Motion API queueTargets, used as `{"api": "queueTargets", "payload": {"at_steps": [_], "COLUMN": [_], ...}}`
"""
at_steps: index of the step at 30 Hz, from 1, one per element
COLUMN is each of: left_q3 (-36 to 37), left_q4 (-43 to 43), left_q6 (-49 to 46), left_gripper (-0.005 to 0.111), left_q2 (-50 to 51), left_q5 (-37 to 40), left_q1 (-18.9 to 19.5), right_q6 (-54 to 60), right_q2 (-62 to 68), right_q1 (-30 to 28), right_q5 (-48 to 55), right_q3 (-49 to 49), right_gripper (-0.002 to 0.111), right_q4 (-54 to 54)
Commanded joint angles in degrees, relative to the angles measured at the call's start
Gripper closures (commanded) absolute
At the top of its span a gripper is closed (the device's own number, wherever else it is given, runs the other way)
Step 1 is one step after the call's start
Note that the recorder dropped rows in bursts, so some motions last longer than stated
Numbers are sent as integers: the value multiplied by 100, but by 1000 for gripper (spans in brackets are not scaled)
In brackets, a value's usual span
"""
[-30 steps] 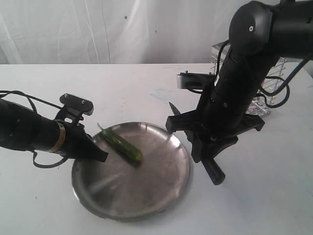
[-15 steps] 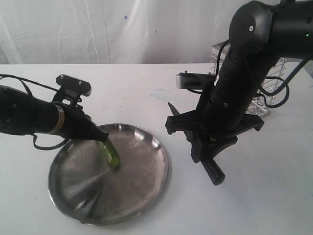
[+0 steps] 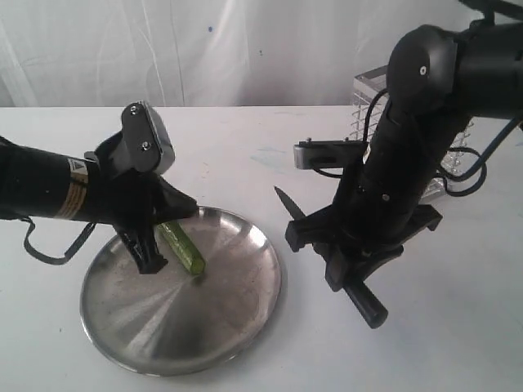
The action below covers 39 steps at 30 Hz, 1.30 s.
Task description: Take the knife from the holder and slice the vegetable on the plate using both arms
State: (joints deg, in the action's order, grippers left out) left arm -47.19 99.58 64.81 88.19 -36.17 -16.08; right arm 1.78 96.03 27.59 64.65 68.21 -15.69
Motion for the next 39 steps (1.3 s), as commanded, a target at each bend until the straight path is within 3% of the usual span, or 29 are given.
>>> {"api": "queueTargets", "payload": {"at_steps": [1,3,10,12,17,20,22,25,27,30,32,35,39], "left_q3": [186,173,4,-103,-109,158,414,788,963,1181,1003,287,-852], "left_q4": [37,37,37,37,37,37,-124,-1890,-3478,-5761,-7434,-9666,-11318], "left_q6": [2839,3555,3371,2385,-1303,-3468,-4358,-4578,-5066,-6952,-8778,-11069,-12076], "left_gripper": [107,107,107,107,107,107,107,107,107,107,107,107,107], "left_q2": [-135,-217,-315,-315,-315,-315,-355,-706,-1029,-1421,-1450,-1198,-692], "left_q5": [1278,1226,1682,2043,3831,5014,5515,5904,5560,4767,5291,6710,7961], "left_q1": [-6,-6,-6,-6,-6,-6,-6,-116,-184,-301,-587,-729,-729], "right_q6": [272,275,319,319,319,402,414,435,537,710,725,725,725], "right_q2": [-80,-80,-128,-154,-193,-193,-193,-193,-193,-193,-193,-193,-193], "right_q1": [1,1,1,1,1,1,1,1,1,1,1,1,1], "right_q5": [-479,-638,-718,-718,-754,-807,-876,-1109,-1228,-1258,-1247,-1248,-1019], "right_q3": [-503,-664,-700,-700,-700,-700,-700,-700,-700,-700,-700,-700,-700], "right_gripper": [108,108,108,108,108,108,108,108,108,108,108,108,108], "right_q4": [26,26,-18,-60,-143,-140,-159,-172,-248,-424,-459,-526,-636]}}
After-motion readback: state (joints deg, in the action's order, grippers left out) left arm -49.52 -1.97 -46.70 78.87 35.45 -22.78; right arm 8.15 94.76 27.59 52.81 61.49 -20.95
